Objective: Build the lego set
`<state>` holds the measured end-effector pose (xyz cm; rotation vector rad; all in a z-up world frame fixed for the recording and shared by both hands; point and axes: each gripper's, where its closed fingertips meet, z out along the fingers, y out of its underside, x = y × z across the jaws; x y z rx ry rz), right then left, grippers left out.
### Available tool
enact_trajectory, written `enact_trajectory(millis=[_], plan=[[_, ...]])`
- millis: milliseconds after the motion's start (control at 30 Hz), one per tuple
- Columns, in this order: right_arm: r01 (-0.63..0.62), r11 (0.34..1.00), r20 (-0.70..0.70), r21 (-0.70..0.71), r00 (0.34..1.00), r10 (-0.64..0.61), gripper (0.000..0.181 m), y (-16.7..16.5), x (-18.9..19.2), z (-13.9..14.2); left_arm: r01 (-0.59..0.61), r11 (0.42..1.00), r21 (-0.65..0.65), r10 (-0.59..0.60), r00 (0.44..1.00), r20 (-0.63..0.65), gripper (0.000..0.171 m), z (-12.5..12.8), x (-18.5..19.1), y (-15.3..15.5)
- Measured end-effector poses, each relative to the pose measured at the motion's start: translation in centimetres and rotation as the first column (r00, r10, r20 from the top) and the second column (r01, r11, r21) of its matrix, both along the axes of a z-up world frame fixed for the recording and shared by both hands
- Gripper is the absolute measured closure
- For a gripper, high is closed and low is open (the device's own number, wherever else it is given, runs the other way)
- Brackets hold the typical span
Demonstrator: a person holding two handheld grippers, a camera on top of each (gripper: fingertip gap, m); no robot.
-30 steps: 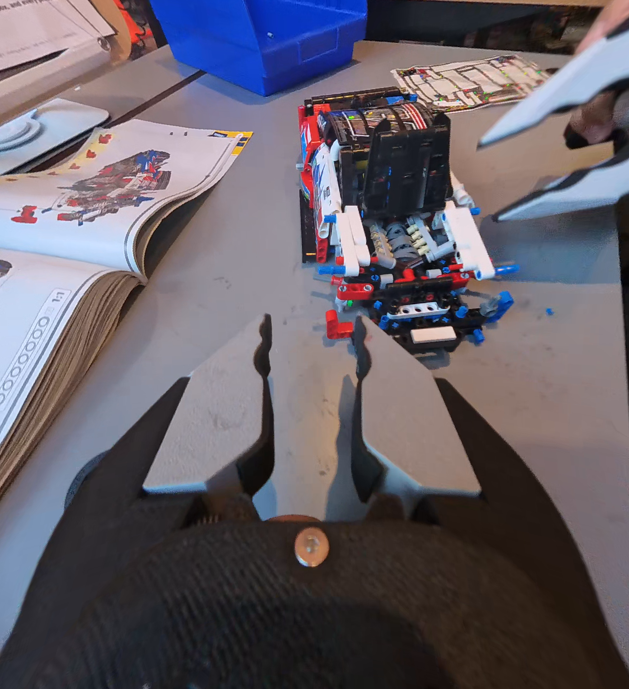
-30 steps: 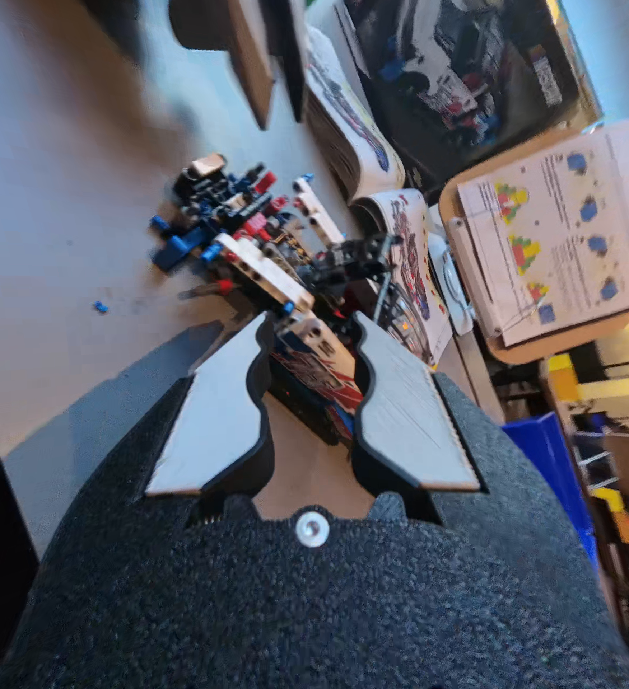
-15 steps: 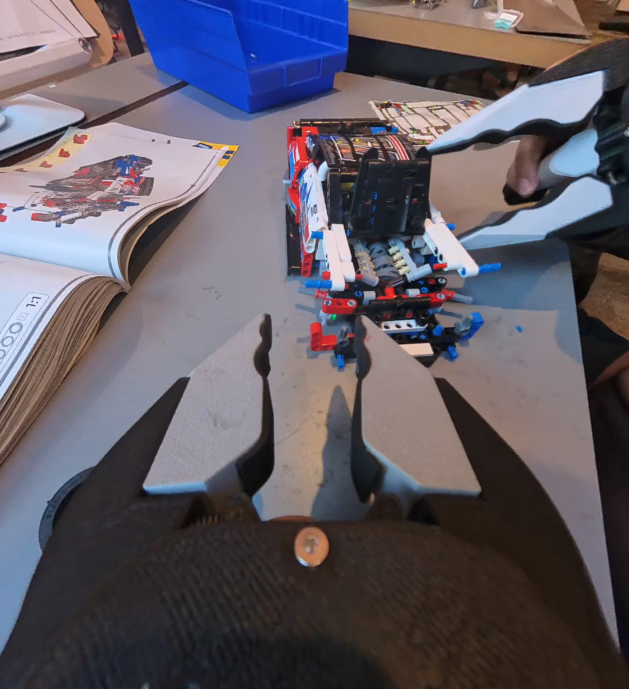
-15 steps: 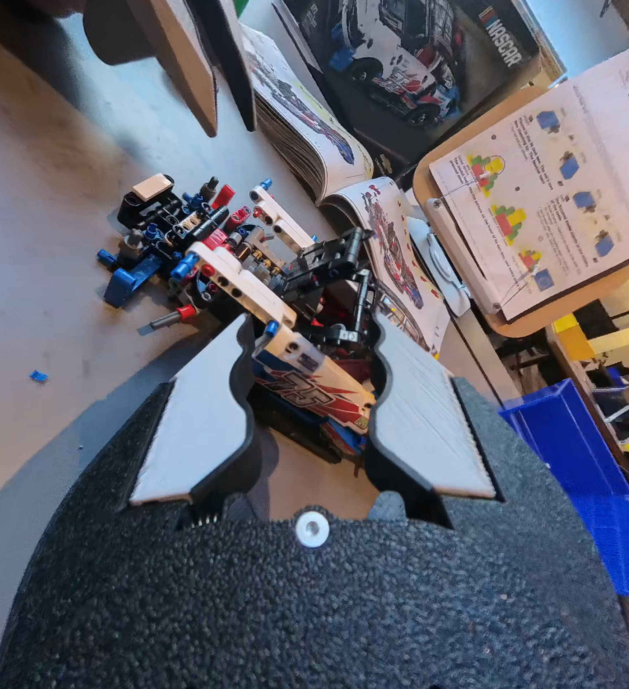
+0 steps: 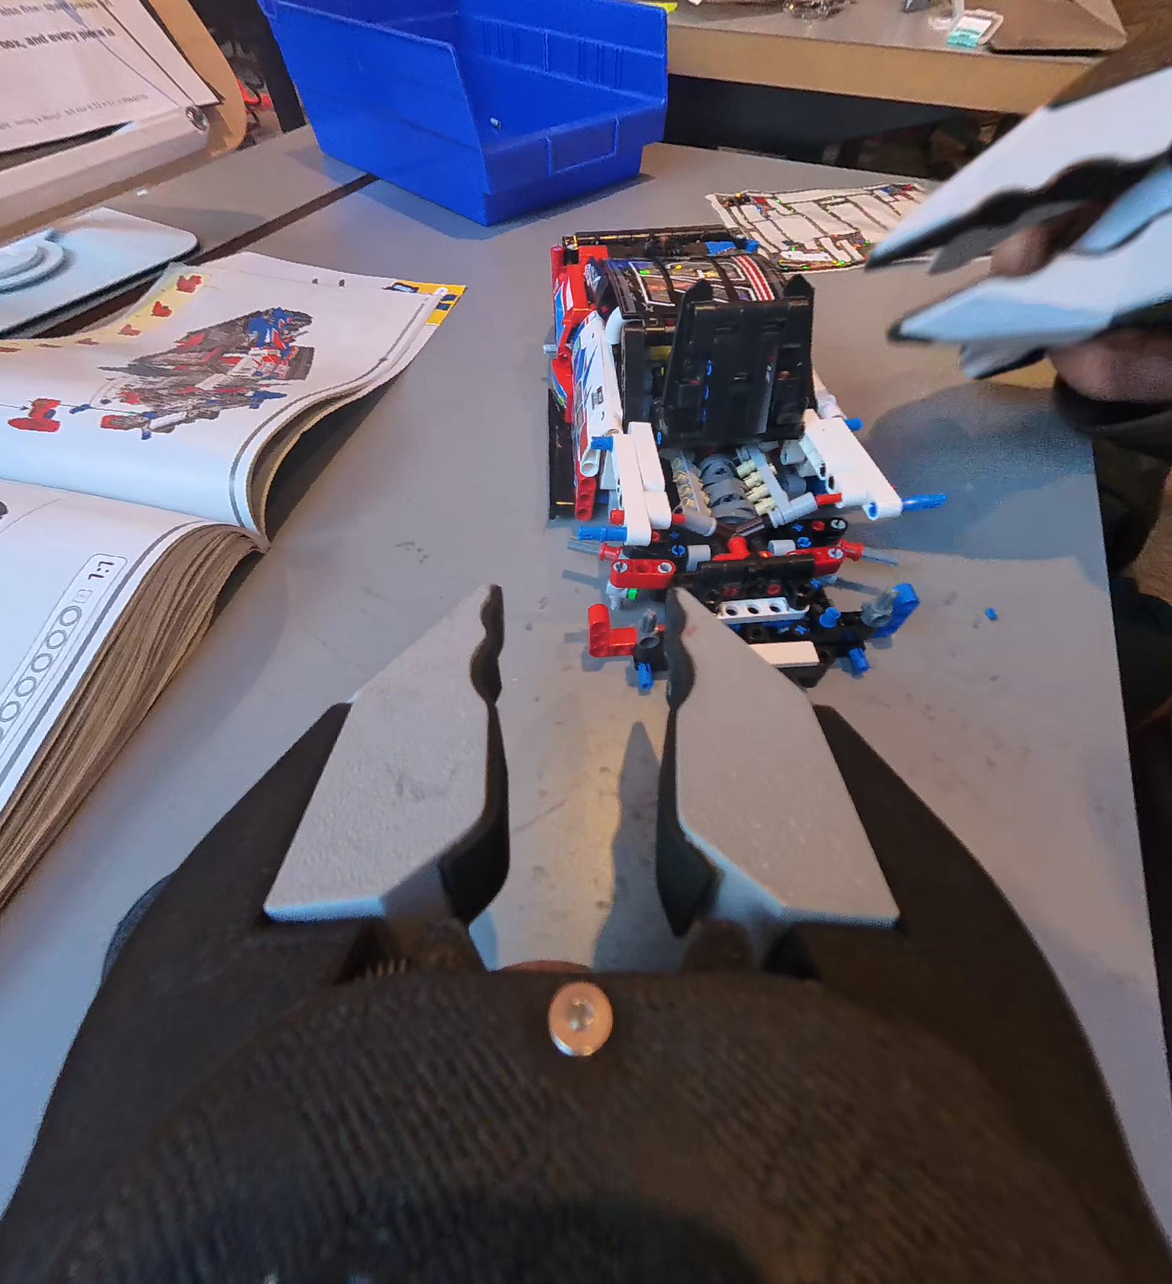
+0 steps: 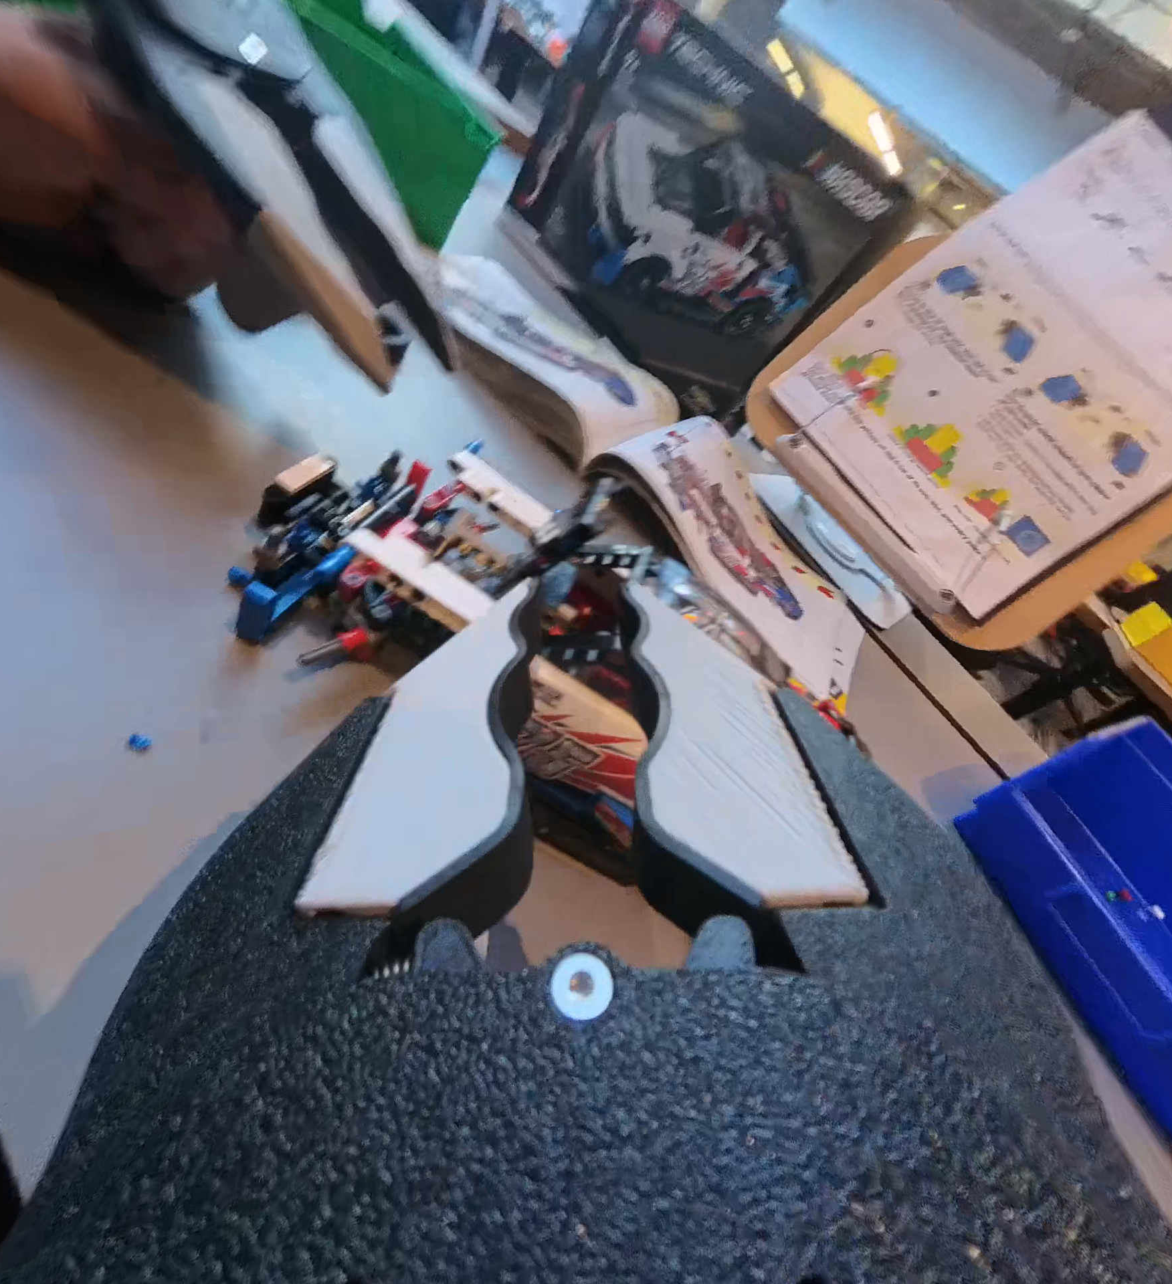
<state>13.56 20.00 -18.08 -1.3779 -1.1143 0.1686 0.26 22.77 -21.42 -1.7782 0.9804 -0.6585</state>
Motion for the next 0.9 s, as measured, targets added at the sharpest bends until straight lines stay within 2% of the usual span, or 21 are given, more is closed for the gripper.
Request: enact_trajectory(millis=[167, 367, 567, 733, 900], plan=[[0.141, 0.989, -0.254, -0.045, 0.956, -0.148, 0.162, 3.2, 5.0, 3.1, -0.03, 0.999, 0.042, 0.029, 0.999, 0.025, 0.129, 0.7, -0.2, 0.3], [0.25, 0.959, -0.363, -0.137, 0.888, -0.283, 0.162, 6.6, 10.8, 3.3, -0.027, 0.997, 0.077, 0.024, 0.999, 0.037, 0.129, 1.1, 0.0, 0.2], [0.287, 0.934, -0.346, -0.213, 0.872, -0.346, 0.161, 8.7, 12.5, 1.2, -0.017, 0.991, 0.134, 0.013, 0.999, 0.031, 0.13, 1.5, 0.6, -0.2], [0.314, 0.924, -0.37, -0.218, 0.85, -0.376, 0.159, 9.3, 13.4, 1.3, 0.024, 0.983, 0.182, -0.027, 1.0, 0.013, 0.128, 1.7, 1.3, -1.4], [0.339, 0.91, -0.318, -0.24, 0.858, -0.404, 0.159, 9.9, 13.2, 0.5, 0.007, 0.972, 0.237, 0.001, 0.999, -0.034, 0.128, 1.8, 1.1, -1.5]])
